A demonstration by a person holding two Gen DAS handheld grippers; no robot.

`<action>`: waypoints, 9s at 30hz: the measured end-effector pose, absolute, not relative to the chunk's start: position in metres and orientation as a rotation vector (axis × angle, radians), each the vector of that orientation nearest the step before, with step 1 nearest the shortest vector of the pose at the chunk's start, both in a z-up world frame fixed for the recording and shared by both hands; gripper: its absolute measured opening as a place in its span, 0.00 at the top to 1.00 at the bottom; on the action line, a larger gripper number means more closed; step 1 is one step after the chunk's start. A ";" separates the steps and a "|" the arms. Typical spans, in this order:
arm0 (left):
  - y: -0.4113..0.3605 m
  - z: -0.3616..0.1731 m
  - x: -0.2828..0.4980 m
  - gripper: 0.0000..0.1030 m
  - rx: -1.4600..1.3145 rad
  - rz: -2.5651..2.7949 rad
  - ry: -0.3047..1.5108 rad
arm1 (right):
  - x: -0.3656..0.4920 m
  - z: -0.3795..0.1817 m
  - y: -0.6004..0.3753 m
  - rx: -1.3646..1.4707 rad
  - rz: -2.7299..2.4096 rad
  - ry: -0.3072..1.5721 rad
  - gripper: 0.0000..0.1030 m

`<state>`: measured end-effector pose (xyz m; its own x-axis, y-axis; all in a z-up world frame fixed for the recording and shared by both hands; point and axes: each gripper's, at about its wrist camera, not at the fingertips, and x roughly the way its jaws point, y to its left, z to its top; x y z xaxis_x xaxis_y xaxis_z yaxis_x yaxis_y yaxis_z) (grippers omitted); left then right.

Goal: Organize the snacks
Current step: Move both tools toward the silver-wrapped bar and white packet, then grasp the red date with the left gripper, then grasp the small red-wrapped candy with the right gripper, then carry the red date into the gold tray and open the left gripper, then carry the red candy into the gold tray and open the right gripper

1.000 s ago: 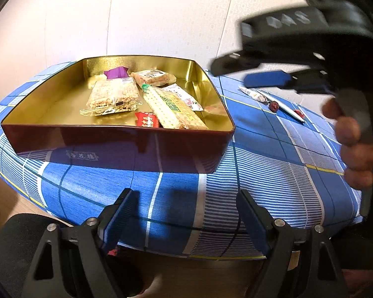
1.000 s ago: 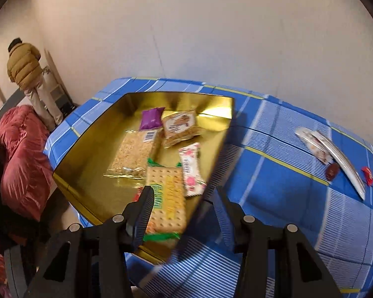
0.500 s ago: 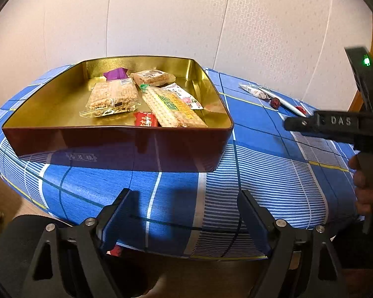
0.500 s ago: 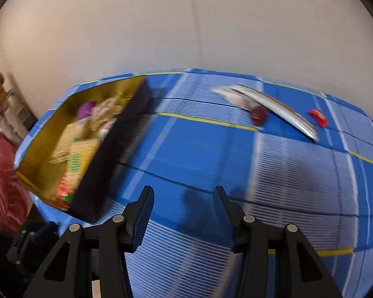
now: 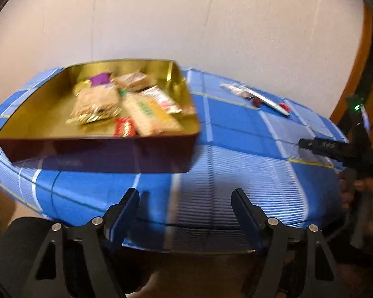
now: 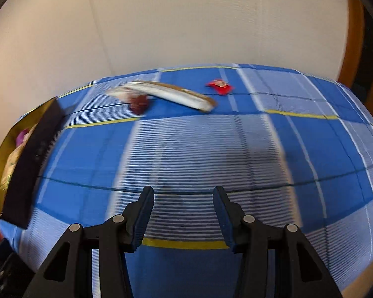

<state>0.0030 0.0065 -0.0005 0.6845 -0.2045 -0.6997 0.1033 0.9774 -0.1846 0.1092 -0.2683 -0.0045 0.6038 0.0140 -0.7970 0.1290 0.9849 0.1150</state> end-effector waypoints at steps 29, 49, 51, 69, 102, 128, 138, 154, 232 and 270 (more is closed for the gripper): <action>-0.148 0.011 0.249 0.64 -0.048 -0.370 1.029 | 0.094 -0.012 -0.286 0.189 -0.009 0.791 0.42; -0.178 -0.008 0.280 0.76 0.030 -0.394 1.013 | 0.095 -0.015 -0.292 0.229 0.013 0.779 0.41; -0.172 -0.005 0.269 0.76 0.025 -0.384 1.012 | 0.097 -0.015 -0.292 0.228 0.011 0.779 0.41; -0.113 -0.015 0.140 0.76 0.020 -0.357 0.876 | 0.098 -0.012 -0.299 0.288 0.025 0.803 0.47; -0.107 -0.019 0.124 0.77 0.035 -0.383 0.769 | 0.291 -0.010 -0.320 -0.152 0.006 1.025 0.82; -0.110 -0.019 0.121 0.77 0.078 -0.361 0.755 | 0.114 -0.017 -0.268 -0.014 -0.089 0.860 0.83; -0.113 -0.019 0.121 0.77 0.095 -0.340 0.758 | 0.106 -0.016 -0.275 0.054 -0.066 0.810 0.82; -0.113 0.019 0.107 0.77 0.059 -0.338 0.755 | 0.103 -0.018 -0.273 0.047 -0.069 0.799 0.82; 0.072 0.057 0.110 0.57 -0.225 -0.031 0.792 | 0.101 -0.020 -0.266 -0.003 -0.096 0.779 0.83; -0.008 -0.003 0.001 0.56 -0.110 -0.354 0.810 | 0.127 -0.010 -0.241 0.018 0.005 0.954 0.83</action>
<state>0.0011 -0.0084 -0.0033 0.6347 -0.3506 -0.6886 0.2669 0.9358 -0.2304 0.1271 -0.2413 -0.0102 0.5787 0.0124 -0.8154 0.0037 0.9998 0.0179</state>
